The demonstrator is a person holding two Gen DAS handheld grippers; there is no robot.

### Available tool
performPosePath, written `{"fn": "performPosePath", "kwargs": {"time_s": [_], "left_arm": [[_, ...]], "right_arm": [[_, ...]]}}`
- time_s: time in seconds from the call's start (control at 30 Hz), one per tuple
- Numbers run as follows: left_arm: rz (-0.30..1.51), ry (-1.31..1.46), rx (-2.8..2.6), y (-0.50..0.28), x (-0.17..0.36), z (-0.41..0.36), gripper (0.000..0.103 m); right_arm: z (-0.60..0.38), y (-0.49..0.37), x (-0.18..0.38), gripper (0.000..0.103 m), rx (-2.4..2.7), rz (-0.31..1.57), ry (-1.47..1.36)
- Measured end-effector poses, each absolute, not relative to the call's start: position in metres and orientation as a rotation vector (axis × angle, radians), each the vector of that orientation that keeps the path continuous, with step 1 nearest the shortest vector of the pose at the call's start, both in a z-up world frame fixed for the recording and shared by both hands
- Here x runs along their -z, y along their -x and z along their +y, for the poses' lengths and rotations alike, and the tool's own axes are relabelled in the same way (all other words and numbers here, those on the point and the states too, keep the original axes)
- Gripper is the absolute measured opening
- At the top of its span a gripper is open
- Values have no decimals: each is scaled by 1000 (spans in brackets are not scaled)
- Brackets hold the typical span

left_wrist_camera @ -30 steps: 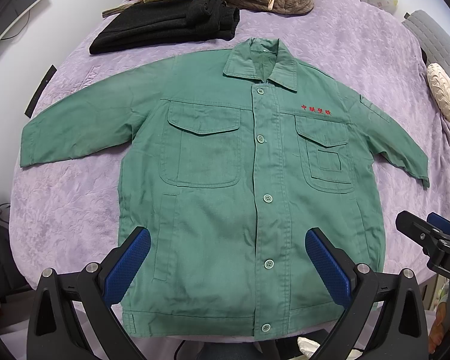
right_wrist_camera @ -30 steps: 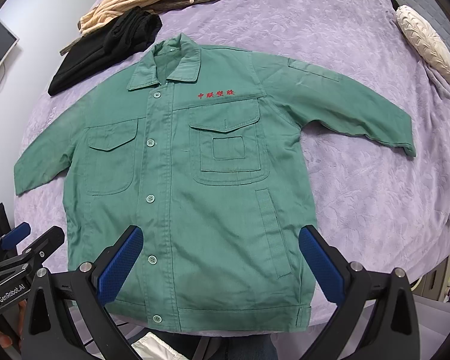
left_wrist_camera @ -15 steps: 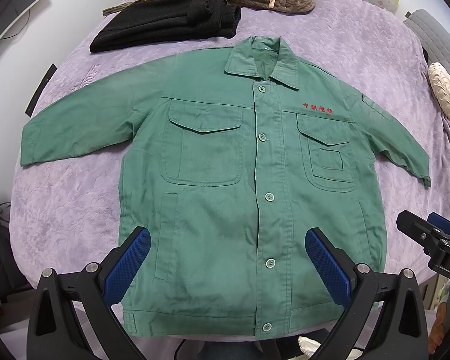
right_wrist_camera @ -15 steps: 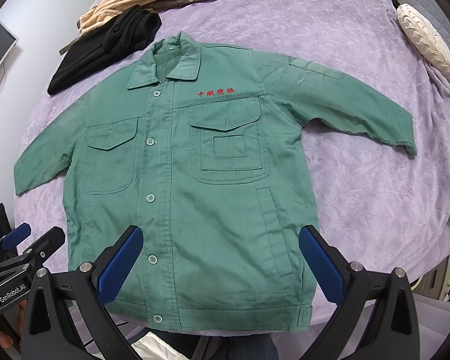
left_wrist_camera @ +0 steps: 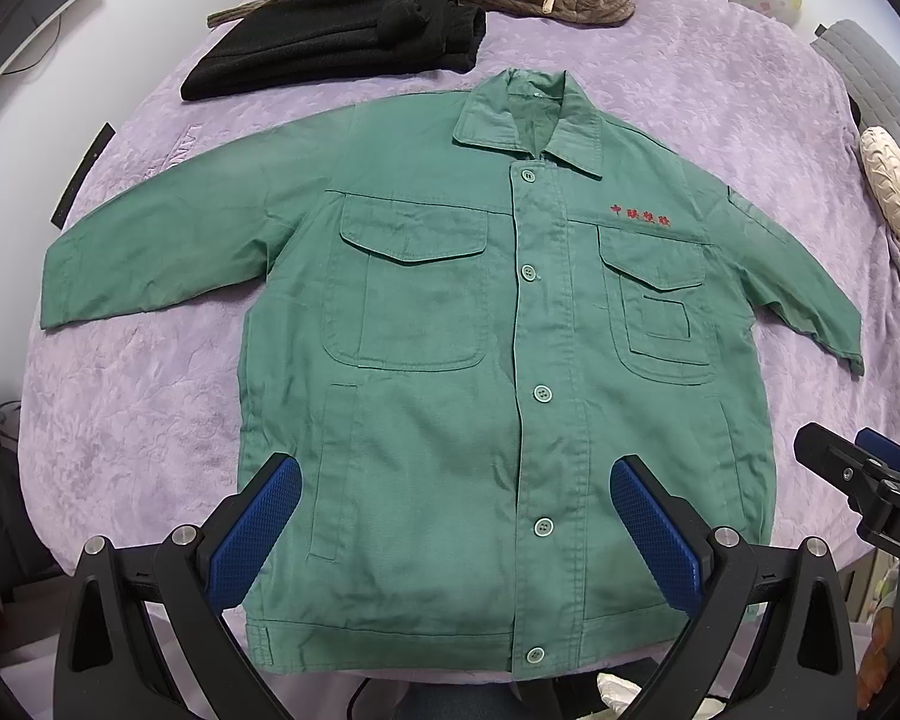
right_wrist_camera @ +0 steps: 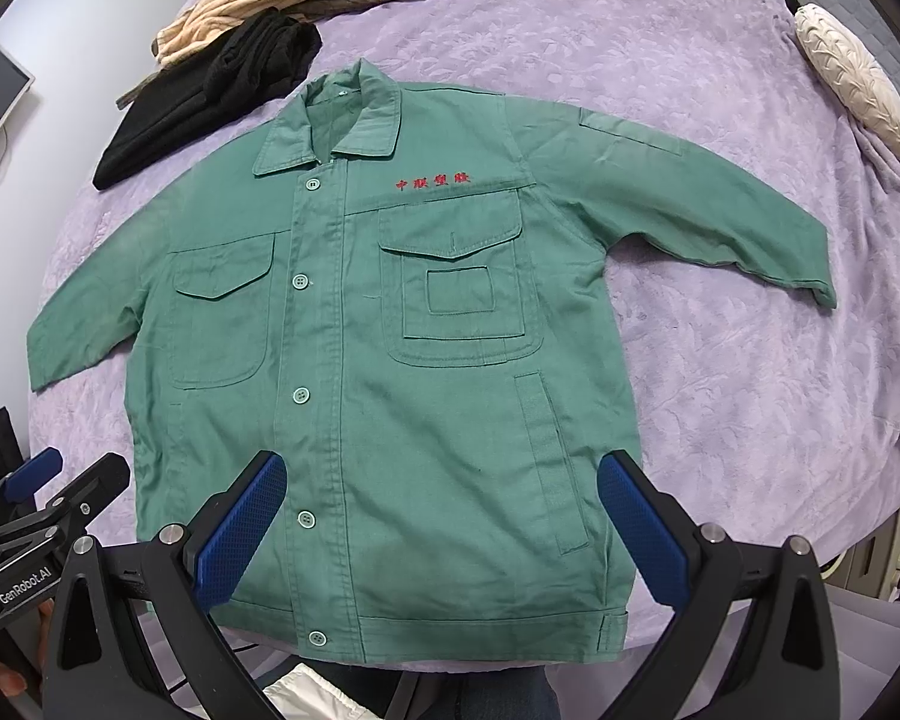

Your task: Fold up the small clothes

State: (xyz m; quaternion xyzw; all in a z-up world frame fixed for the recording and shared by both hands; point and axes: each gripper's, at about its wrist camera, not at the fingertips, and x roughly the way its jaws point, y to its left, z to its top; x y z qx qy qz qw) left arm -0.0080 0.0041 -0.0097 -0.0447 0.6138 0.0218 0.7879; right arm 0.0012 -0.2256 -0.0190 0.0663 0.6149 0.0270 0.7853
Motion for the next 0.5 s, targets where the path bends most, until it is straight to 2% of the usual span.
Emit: {"fn": "performPosePath", "kwargs": {"time_s": [0.5], "left_arm": [[1326,154,-9,8,14,7,103]], "right_arm": [[-226,-5,19,103,-59,1328,-144]]}}
